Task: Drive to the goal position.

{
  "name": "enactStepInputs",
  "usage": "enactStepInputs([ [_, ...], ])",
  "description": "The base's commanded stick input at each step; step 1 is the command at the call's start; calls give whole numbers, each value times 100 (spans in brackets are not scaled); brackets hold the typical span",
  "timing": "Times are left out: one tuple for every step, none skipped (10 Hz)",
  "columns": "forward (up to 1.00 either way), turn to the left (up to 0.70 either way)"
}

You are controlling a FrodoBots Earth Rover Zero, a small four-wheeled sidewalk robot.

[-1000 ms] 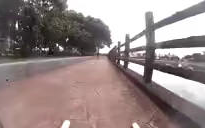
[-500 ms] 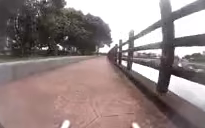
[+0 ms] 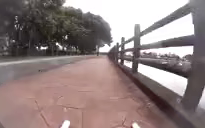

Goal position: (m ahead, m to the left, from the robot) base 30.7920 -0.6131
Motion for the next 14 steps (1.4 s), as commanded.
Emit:
enactStepInputs([
  [100, 0],
  [100, 0],
  [100, 0],
  [100, 0],
  [100, 0],
  [100, 0],
  [100, 0],
  [100, 0],
  [100, 0],
  [100, 0],
  [100, 0],
  [100, 0],
  [100, 0],
  [100, 0],
])
